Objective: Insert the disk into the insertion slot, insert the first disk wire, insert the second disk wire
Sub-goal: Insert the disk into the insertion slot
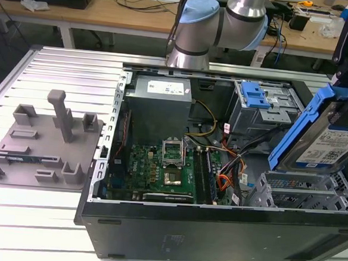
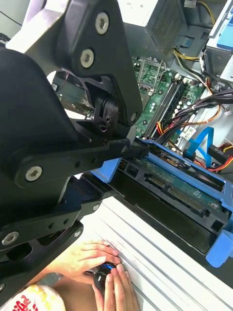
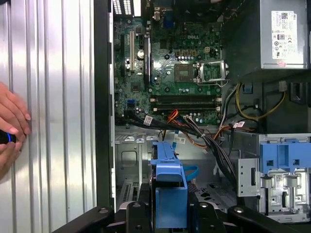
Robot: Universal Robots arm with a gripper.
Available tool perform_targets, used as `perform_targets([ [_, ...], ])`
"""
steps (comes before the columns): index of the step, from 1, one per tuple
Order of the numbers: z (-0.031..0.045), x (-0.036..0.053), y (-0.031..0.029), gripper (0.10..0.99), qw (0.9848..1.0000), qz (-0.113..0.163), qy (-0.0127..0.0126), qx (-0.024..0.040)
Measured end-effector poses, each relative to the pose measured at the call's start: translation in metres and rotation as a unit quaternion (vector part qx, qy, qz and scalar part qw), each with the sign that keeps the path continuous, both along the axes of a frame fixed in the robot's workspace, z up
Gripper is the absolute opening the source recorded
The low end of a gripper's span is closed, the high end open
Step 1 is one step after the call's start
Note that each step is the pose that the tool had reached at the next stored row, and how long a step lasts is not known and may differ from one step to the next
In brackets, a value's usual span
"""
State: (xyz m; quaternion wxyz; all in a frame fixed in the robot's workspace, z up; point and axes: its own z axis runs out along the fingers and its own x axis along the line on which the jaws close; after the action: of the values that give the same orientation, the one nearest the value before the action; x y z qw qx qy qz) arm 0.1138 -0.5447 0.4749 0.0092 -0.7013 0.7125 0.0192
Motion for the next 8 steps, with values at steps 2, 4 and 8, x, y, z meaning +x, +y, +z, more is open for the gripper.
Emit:
perform_targets([
  [2,-0.0002,0.0,-0.0002,0.365,1.0,0.0,0.0,-0.0012],
  [4,-0.0002,0.0,-0.0003,0.365,1.0,0.0,0.0,-0.0019],
  [8,-0.0009,0.0015,-0.0005,0.365,1.0,-0.001,0.0,-0.0031],
])
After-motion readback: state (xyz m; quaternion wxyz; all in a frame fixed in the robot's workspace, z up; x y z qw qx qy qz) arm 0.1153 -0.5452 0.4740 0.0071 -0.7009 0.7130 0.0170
